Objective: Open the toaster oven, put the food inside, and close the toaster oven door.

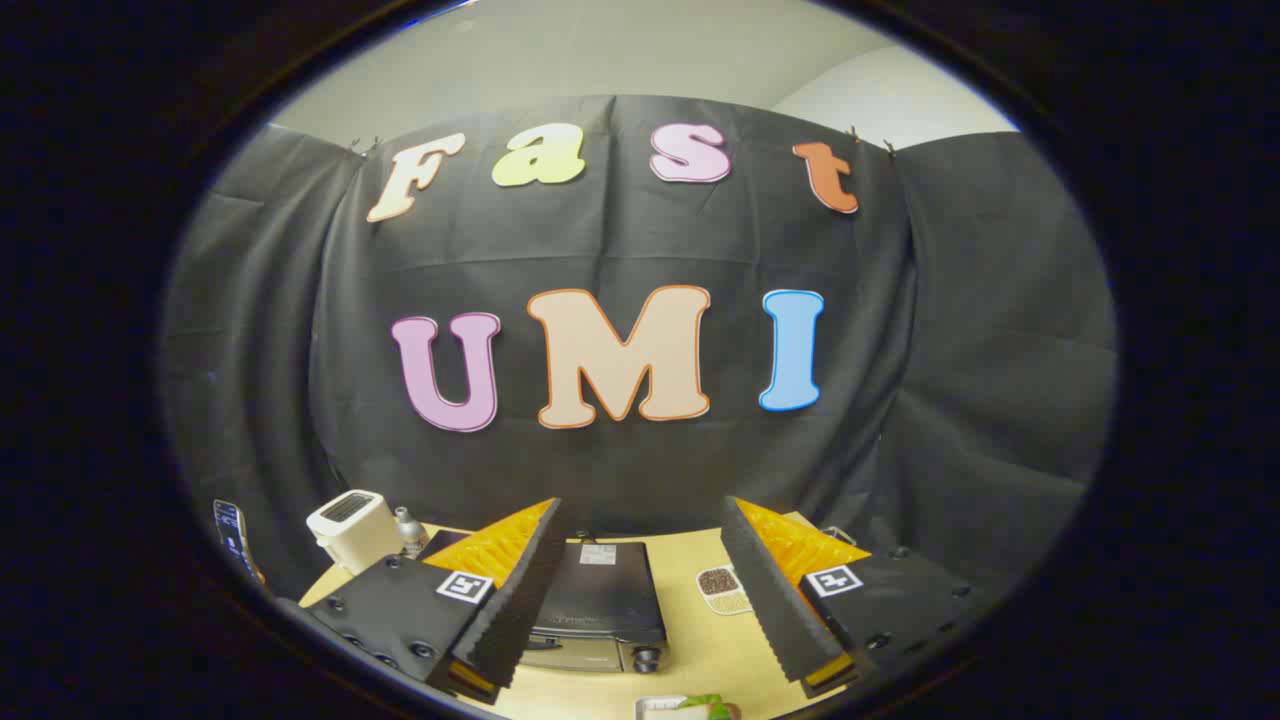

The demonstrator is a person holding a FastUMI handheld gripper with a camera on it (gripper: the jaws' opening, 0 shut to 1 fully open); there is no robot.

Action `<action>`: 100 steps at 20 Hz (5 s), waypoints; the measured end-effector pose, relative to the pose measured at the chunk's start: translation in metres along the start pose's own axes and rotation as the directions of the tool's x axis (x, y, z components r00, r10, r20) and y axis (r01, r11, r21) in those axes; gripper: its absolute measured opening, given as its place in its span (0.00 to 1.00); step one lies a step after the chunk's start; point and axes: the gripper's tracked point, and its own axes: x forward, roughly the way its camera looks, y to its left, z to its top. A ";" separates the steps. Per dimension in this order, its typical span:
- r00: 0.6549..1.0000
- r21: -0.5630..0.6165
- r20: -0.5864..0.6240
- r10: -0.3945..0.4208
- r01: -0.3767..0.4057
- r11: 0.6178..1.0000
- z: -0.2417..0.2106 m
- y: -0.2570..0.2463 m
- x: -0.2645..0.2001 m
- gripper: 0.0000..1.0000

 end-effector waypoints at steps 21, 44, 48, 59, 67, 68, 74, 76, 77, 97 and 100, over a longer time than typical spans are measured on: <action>1.000 0.068 -0.027 -0.004 0.006 0.998 -0.028 0.015 0.011 0.97; 0.983 0.087 -0.102 0.153 -0.145 0.986 -0.183 0.156 0.059 0.97; 0.979 0.044 -0.134 0.152 -0.147 0.988 -0.207 0.163 0.057 0.98; 0.989 0.023 -0.104 0.110 -0.108 0.994 -0.232 0.162 0.047 0.97; 0.991 0.061 -0.046 0.126 -0.123 0.991 -0.240 0.159 0.013 0.94; 0.991 0.058 -0.043 0.127 -0.125 0.990 -0.241 0.159 0.009 0.94; 0.992 0.064 -0.045 0.122 -0.119 0.991 -0.250 0.154 -0.019 0.94; 0.992 0.063 -0.048 0.118 -0.115 0.991 -0.254 0.153 -0.027 0.94; 0.992 0.060 -0.052 0.115 -0.112 0.992 -0.257 0.152 -0.032 0.94; 0.800 0.093 -0.588 0.122 -0.083 0.992 -0.418 0.143 -0.109 0.94; 0.808 0.067 -0.576 0.126 -0.107 0.992 -0.417 0.144 -0.102 0.91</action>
